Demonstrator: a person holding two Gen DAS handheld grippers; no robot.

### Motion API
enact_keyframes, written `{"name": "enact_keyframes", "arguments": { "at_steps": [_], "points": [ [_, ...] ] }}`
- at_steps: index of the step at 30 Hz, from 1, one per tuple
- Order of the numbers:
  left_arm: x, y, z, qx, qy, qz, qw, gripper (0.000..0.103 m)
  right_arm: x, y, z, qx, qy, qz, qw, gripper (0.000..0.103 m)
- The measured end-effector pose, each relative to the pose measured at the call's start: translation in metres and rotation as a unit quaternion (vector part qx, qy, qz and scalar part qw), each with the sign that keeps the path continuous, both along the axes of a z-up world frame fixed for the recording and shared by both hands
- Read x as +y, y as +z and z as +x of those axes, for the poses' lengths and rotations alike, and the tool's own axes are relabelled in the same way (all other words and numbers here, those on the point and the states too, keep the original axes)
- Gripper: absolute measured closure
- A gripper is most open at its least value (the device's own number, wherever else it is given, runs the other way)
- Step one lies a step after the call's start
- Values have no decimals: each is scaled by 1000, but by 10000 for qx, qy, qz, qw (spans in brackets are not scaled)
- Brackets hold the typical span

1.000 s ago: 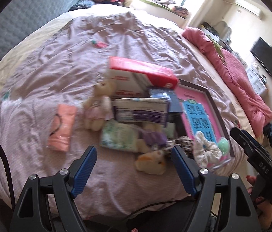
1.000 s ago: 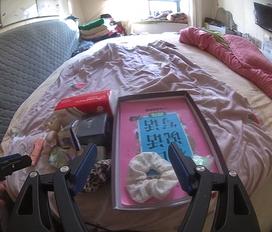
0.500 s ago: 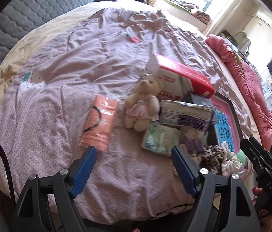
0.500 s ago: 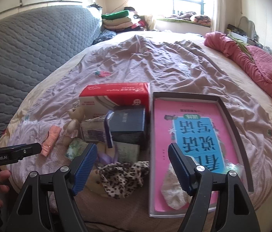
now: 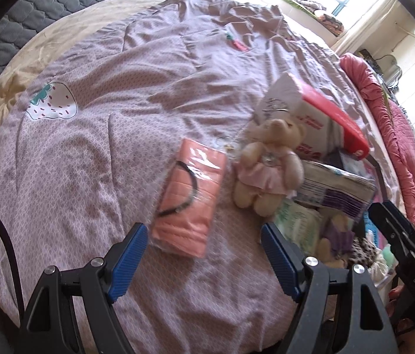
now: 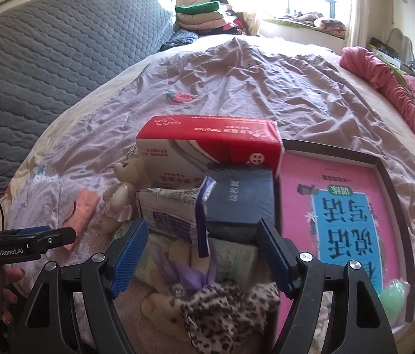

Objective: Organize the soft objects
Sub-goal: 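Grasp the peach packet with the left tool while the right tool grasps the white-purple packet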

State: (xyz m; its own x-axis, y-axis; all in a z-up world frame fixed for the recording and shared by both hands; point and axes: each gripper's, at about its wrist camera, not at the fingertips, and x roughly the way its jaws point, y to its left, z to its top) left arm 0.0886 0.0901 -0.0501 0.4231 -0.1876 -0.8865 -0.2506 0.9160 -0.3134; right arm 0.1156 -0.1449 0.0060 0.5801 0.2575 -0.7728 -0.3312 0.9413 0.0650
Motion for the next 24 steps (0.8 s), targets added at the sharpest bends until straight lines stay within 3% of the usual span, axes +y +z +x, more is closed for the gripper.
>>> {"name": "enact_keyframes", "arguments": {
  "at_steps": [9, 16, 19, 23, 24],
  "points": [
    [9, -20, 20, 102, 36, 45, 9999, 24, 21, -12, 17, 95, 201, 82, 9997, 29],
    [9, -23, 27, 12, 10, 107, 9999, 25, 37, -21, 11, 100, 527, -65, 9985, 59],
    [8, -25, 31, -36, -8, 144, 9999, 26, 35, -25, 12, 252, 613, 104, 9977, 85],
    [5, -27, 33, -26, -32, 299, 9995, 37, 30, -22, 9, 283, 644, 357, 9969, 89],
    [5, -28, 33, -8, -21, 340, 9994, 44, 29, -21, 8, 290, 644, 408, 9967, 89]
  ]
}}
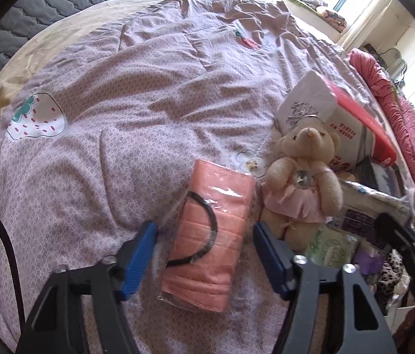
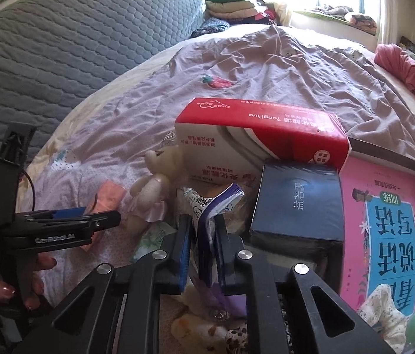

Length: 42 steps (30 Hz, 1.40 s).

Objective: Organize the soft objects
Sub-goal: 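Grasp the peach packet with the left tool while the right tool grasps the white-purple packet, then carry both packets over the pink tray and open both tools to release them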

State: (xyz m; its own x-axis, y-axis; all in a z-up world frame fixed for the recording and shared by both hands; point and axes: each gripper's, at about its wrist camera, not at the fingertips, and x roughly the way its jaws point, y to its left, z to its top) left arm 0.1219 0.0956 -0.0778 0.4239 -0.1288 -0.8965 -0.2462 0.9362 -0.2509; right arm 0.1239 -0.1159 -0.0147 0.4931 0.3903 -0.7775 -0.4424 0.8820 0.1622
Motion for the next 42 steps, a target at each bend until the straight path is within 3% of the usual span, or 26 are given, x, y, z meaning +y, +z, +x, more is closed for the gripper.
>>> {"name": "enact_keyframes", "arguments": {
  "at_steps": [3, 10, 28, 34, 42],
  "points": [
    [2, -1, 1, 2, 8, 51, 10000, 65, -3, 5, -3, -1, -14, 131, 9999, 89],
    [4, 8, -6, -181, -37, -211, 9996, 83, -16, 15, -9, -45, -159, 325, 9993, 90],
    [-64, 107, -28, -1121, -763, -137, 9907, 86, -86, 75, -29, -594, -823, 879, 9909, 91],
    [-119, 117, -29, -1168, -1263, -190, 9849, 86, -131, 90, -40, -768, -1295, 982, 9837, 91],
    [-188, 113, -30, -1074, -1899, -324, 9754, 86, -198, 89, -52, -728, -1986, 1110, 9710, 91]
  ]
}}
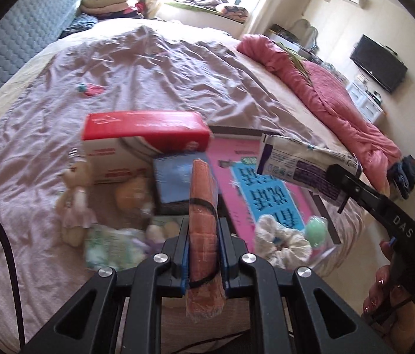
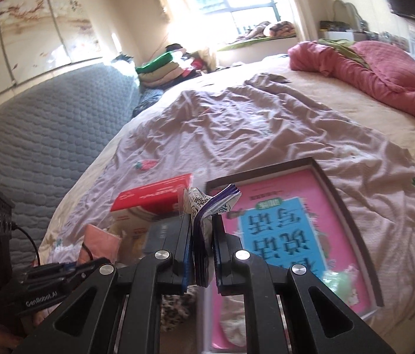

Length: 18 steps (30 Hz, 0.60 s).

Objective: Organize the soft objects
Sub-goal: 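Carry both packets over the pink tray and open both tools to release them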

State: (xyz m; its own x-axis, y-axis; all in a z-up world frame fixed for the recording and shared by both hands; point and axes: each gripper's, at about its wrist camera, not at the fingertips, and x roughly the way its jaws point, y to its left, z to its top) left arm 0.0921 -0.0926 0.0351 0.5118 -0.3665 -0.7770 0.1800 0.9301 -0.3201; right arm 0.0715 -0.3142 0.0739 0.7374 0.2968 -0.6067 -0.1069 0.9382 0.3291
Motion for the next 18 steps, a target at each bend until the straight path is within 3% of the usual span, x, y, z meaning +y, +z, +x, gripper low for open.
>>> {"name": "enact_keyframes", "arguments": {
  "at_steps": [6, 18],
  "points": [
    [-47, -11, 2, 134, -361, 46, 9992, 86, -39, -13, -9, 132, -344, 257, 9990, 91],
    [-110, -44, 12, 512, -875, 170, 9947, 86, -64, -53, -5, 660, -584, 630, 9941, 90]
  ]
}}
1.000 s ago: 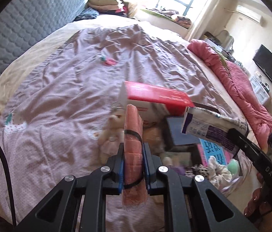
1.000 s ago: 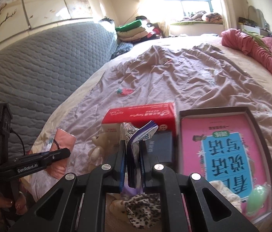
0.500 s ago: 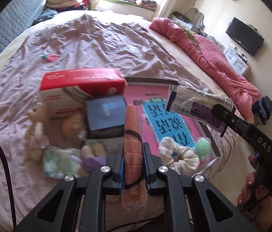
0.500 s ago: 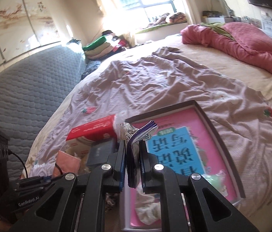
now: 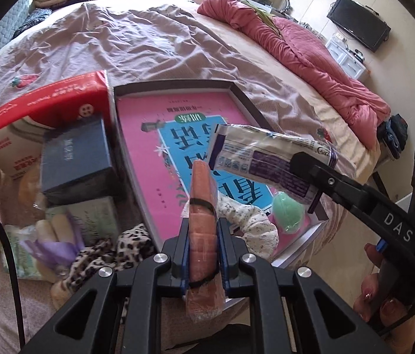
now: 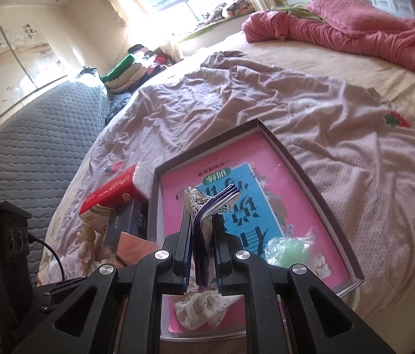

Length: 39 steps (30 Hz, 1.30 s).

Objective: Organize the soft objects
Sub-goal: 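Carry both packets over the pink tray and open both tools to release them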

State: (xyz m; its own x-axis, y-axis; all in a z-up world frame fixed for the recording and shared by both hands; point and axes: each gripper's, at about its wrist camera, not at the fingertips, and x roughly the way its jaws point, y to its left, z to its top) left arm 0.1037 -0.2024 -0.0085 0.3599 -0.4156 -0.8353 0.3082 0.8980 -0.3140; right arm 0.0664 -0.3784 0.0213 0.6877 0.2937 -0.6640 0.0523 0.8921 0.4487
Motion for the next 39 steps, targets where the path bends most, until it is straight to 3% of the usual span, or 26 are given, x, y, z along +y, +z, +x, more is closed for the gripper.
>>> {"name": "enact_keyframes", "arguments": {
  "at_steps": [7, 12, 22, 39],
  "points": [
    [-7, -14, 5, 187, -44, 1, 9998, 86, -11, -24, 4, 302, -107, 293, 9991, 89],
    [-11, -22, 8, 256, -58, 42, 9996, 86, -11, -35, 6, 441, -122, 188, 9988, 88],
    [-16, -33, 11, 398, -74, 64, 9992, 86, 1, -37, 10, 556, 26, -489, 9973, 79],
    [-18, -36, 10, 465, -117, 19, 9988, 83, -2, -24, 7, 493, -121, -626, 9967, 64]
  ]
}}
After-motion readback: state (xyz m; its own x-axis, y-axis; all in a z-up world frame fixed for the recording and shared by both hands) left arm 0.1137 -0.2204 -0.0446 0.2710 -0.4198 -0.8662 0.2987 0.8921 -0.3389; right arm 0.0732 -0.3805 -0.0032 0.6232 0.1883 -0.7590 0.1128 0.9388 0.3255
